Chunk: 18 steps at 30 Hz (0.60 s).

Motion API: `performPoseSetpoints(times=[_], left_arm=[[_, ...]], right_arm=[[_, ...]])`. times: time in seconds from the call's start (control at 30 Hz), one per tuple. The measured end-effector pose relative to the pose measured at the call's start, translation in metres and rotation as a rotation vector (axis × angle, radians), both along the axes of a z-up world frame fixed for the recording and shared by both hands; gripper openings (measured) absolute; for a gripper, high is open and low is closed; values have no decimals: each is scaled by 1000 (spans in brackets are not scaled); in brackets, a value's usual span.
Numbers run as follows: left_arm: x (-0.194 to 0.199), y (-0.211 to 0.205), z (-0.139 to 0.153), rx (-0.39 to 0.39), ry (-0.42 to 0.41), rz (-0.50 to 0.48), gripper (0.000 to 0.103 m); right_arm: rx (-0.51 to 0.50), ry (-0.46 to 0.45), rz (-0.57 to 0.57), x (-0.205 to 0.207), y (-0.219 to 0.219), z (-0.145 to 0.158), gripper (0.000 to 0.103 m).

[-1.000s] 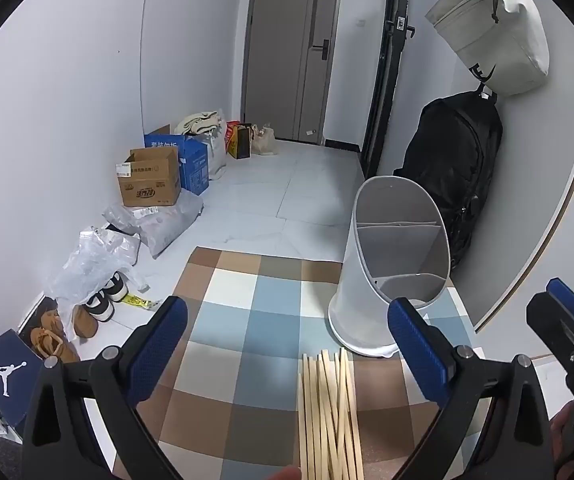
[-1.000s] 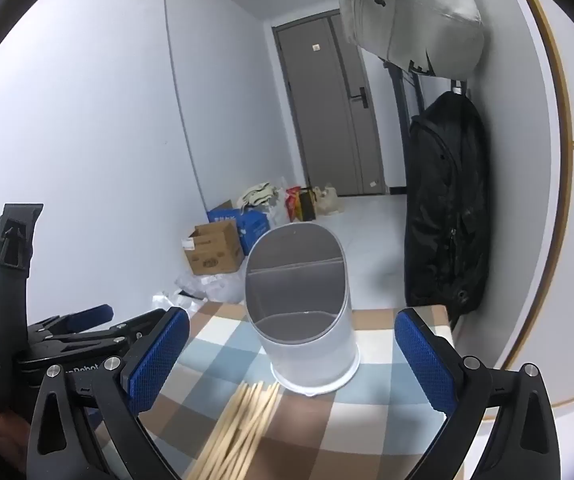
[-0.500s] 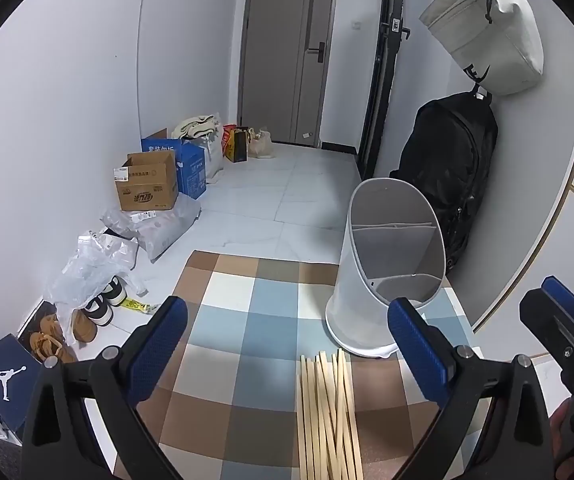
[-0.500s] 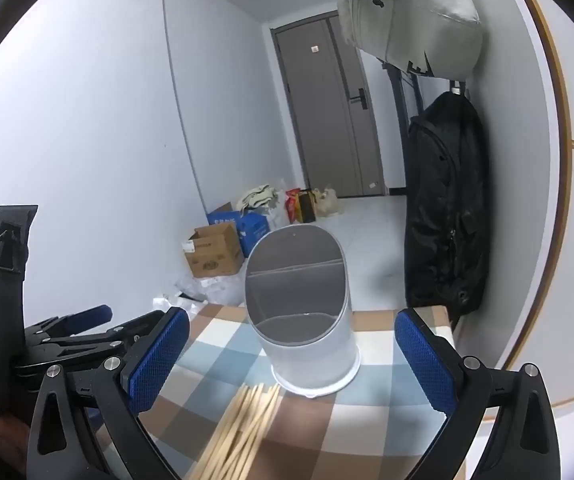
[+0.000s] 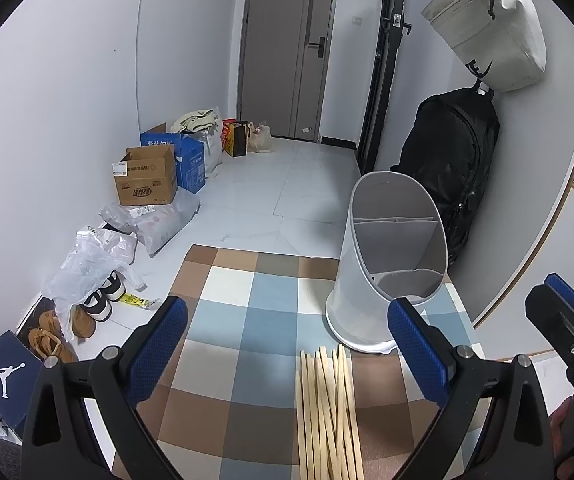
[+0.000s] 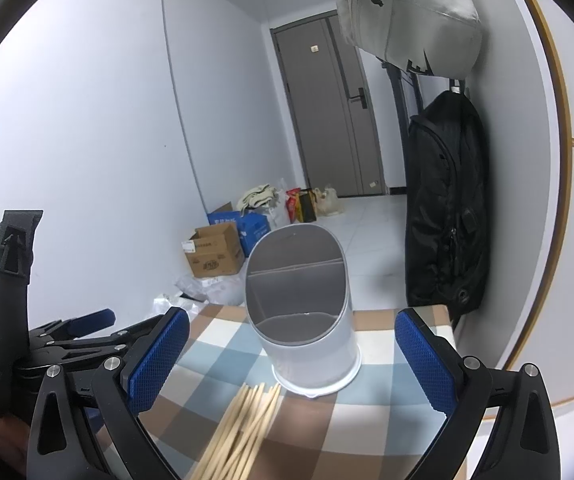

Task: Organize utensils

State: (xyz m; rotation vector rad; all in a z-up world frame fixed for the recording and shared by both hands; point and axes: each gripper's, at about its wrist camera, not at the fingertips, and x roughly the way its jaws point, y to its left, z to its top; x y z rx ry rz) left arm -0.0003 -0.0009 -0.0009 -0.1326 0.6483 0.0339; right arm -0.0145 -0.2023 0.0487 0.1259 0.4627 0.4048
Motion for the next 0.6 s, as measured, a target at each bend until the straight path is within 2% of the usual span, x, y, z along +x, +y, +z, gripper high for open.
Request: performPoseSetpoints(times=[0.6], left_arm=[[0, 2, -4, -10, 18, 9, 98]], right_arm=[[4, -3, 6, -1, 1, -2, 103]])
